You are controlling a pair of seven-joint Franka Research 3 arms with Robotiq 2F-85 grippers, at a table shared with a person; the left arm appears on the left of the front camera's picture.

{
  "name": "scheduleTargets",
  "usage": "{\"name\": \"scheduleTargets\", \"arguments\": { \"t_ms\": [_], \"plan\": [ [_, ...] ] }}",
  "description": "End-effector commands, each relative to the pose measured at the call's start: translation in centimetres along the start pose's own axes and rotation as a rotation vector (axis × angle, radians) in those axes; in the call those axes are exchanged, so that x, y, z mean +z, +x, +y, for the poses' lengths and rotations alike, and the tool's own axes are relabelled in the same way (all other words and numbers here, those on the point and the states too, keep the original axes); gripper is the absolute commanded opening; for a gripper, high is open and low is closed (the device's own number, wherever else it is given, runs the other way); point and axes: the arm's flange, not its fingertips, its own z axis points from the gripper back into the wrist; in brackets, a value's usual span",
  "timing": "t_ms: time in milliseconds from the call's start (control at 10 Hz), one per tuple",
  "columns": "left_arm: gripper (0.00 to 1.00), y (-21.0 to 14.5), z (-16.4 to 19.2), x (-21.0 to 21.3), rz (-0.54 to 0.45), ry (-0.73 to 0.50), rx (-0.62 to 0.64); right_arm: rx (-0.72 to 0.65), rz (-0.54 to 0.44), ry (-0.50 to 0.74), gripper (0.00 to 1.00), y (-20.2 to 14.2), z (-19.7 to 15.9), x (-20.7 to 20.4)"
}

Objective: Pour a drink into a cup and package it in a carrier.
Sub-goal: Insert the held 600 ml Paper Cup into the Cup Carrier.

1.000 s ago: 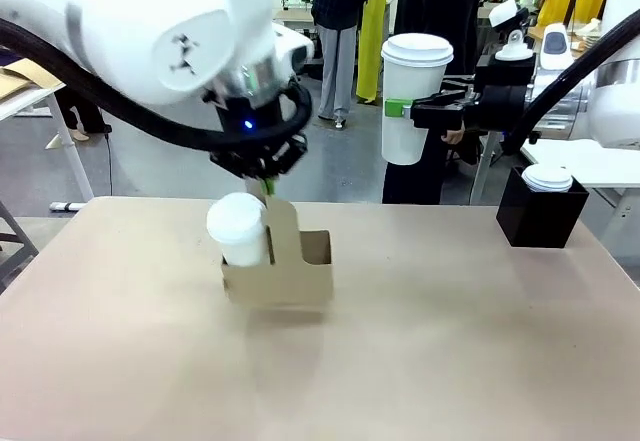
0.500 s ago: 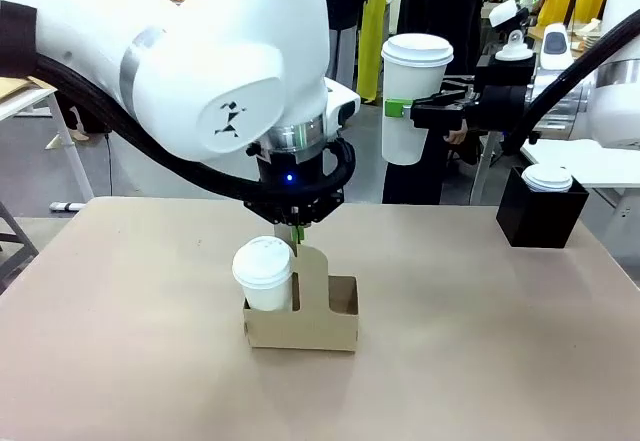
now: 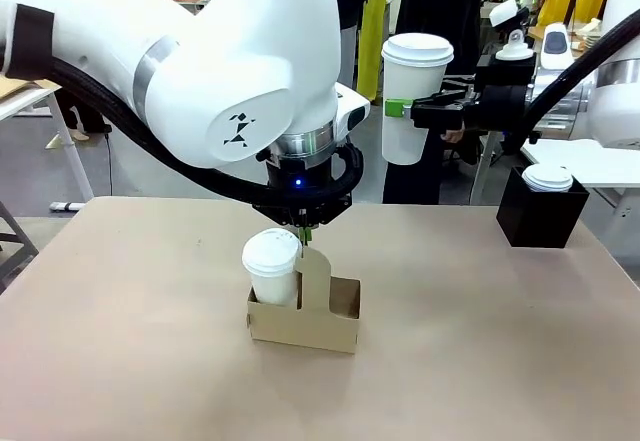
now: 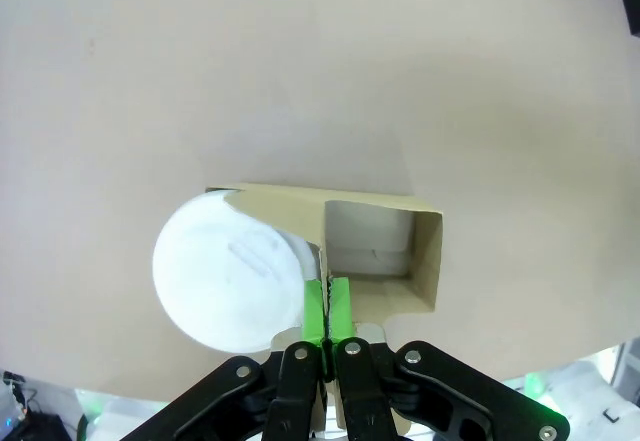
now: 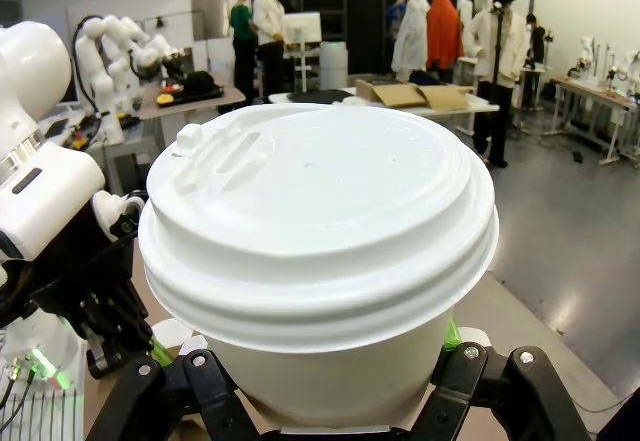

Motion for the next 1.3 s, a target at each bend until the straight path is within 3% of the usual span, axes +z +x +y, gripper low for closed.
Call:
{"name": "scheduleTargets", "arguments": {
  "t_ms": [0,200,300,400,500,700,800,1000,1200],
  "plan": [
    [0.02,-0.2,0.1,-0.1,0.009,0.0,0.007,0.013,-0.005,-0.004,0.8,0.3,-0.1,-0.4],
    [0.02,-0.2,0.1,-0.1,0.009,0.0,0.007,0.013,-0.005,-0.004,0.8,0.3,-0.1,-0.4],
    [0.61,0.0,0.0,0.0,0.001,0.0,0.0,0.013,-0.005,-0.004,0.8,0.3,-0.1,-0.4],
    [0.6,0.4,0.9,0.6,0.021,-0.009,0.016,0.013,-0.005,-0.004,0.8,0.3,-0.1,-0.4],
    [1.0,0.5,1.3,1.1,0.031,-0.024,0.005,0.013,-0.005,-0.004,0.8,0.3,-0.1,-0.4],
    [1.0,0.9,1.9,3.2,0.017,-0.06,-0.036,0.0,0.0,0.0,0.8,0.0,0.0,0.0],
    [0.85,1.0,2.6,4.4,0.015,-0.087,-0.068,-0.039,0.016,0.041,0.8,-0.8,-1.3,-0.2],
    [1.0,1.5,5.7,7.4,0.033,-0.154,-0.154,-0.08,0.008,0.121,0.8,-2.9,-3.1,-0.9],
    [1.0,2.2,10.8,9.3,0.046,-0.26,-0.354,-0.097,-0.011,0.206,0.8,-5.7,-3.2,-1.3]
  ]
}}
